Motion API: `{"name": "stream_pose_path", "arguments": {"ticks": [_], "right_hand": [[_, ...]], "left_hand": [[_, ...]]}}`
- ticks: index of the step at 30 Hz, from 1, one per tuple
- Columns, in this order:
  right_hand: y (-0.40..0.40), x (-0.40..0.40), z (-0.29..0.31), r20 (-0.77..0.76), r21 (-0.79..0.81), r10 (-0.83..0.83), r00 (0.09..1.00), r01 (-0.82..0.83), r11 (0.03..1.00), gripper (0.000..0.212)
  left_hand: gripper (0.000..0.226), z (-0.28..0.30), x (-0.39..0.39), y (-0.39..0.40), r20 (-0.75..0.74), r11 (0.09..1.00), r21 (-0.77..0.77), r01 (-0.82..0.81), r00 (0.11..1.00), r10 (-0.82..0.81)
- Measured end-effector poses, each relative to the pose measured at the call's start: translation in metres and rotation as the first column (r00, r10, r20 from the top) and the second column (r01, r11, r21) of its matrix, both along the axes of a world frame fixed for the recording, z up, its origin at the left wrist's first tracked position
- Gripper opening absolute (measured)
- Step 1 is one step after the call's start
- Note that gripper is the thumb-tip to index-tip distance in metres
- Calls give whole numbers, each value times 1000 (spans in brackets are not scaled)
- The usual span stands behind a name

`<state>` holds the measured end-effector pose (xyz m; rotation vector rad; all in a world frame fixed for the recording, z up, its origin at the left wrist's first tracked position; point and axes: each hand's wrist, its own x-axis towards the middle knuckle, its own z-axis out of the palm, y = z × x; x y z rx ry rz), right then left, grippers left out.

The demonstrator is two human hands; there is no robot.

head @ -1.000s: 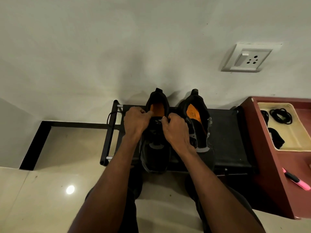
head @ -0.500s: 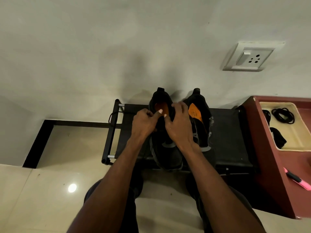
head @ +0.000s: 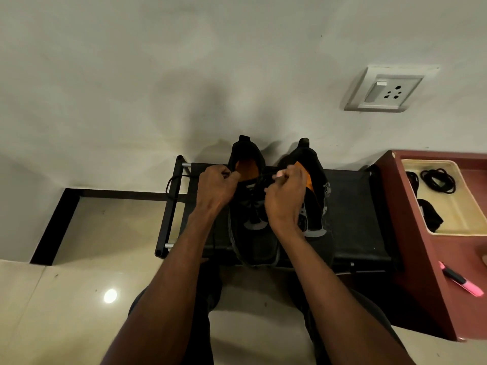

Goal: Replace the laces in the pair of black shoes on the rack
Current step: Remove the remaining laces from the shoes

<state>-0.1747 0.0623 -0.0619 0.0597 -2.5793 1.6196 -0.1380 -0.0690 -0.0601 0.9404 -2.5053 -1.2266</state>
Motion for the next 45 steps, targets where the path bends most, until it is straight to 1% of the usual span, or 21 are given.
{"name": "stream_pose_path", "arguments": {"ticks": [3, 5, 7, 10, 13, 16, 18, 21, 23, 25, 28, 30, 32, 33, 35, 36, 38, 40, 41, 43, 45], "right_hand": [[-2, 11, 4, -62, 179, 15, 998, -4, 984, 13], [-5, 12, 0, -155, 329, 135, 979, -78, 941, 36], [-5, 8, -4, -179, 490, 281, 943, -162, 857, 52], [-5, 9, -9, -84, 621, 478, 874, -329, 711, 42], [-6, 13, -13, -50, 621, 498, 866, -364, 694, 28], [-7, 11, -11, -178, 596, 370, 912, -199, 778, 18], [-3, 6, -4, -277, 512, 140, 950, 23, 859, 17], [13, -7, 8, -242, 339, -206, 948, 282, 898, 21], [19, -11, 11, -201, 309, -296, 934, 348, 885, 25], [16, -8, 9, -230, 387, -205, 951, 282, 878, 35], [4, 3, 0, -229, 579, 225, 947, -53, 813, 58], [-3, 8, -8, -164, 655, 445, 880, -240, 717, 49], [-5, 12, -14, -124, 684, 505, 854, -296, 667, 31], [-5, 11, -15, -132, 673, 500, 856, -293, 680, 24], [-2, 5, -9, -205, 604, 419, 884, -222, 765, 19], [3, -2, -4, -249, 542, 318, 915, -140, 828, 20], [19, -23, 8, -319, 353, -17, 947, 136, 926, 22], [39, -39, 16, -280, 169, -304, 911, 358, 918, 23], [46, -42, 18, -211, 139, -364, 907, 396, 907, 25], [47, -40, 16, -108, 200, -382, 918, 397, 896, 30], [38, -30, 11, -154, 302, -250, 956, 286, 909, 41]], "left_hand": [[25, 0, 0, 3, 2, 1000, -17, 19, 1000, -19], [25, -2, 0, 5, -17, 1000, -7, 22, 1000, -22], [26, -3, 0, 4, -32, 1000, -9, 28, 999, -28], [30, -2, 2, 5, -48, 998, -14, 57, 997, -57], [31, -1, 0, 5, -43, 998, -37, 42, 998, -44], [30, -1, -1, 5, -27, 999, -29, 30, 999, -31], [30, 0, -1, 4, -5, 999, -36, 22, 1000, -22], [31, 1, 1, 1, -7, 999, -35, 25, 1000, -25], [30, 1, 1, 2, -3, 999, -42, 30, 1000, -31], [30, 1, 1, 5, -5, 998, -52, 28, 1000, -28], [30, 2, 0, 7, 6, 998, -63, 26, 1000, -25], [30, 3, -1, 7, 10, 998, -61, 30, 1000, -30], [28, 2, 0, 6, -2, 998, -49, 30, 1000, -30], [27, 2, 0, 6, 1, 999, -47, 27, 1000, -27], [26, 2, 0, 5, 11, 999, -46, 16, 1000, -16], [26, 2, 0, 4, 11, 999, -49, 10, 1000, -9], [26, 2, 1, 5, 8, 999, -45, 8, 1000, -7], [26, 2, 1, 6, 8, 999, -32, 13, 1000, -13], [26, 2, 1, 7, 11, 1000, -27, 14, 1000, -14], [25, 1, 1, 8, 12, 1000, -21, 9, 1000, -9], [25, 1, 1, 9, 12, 1000, -18, 1, 1000, -1]]}}
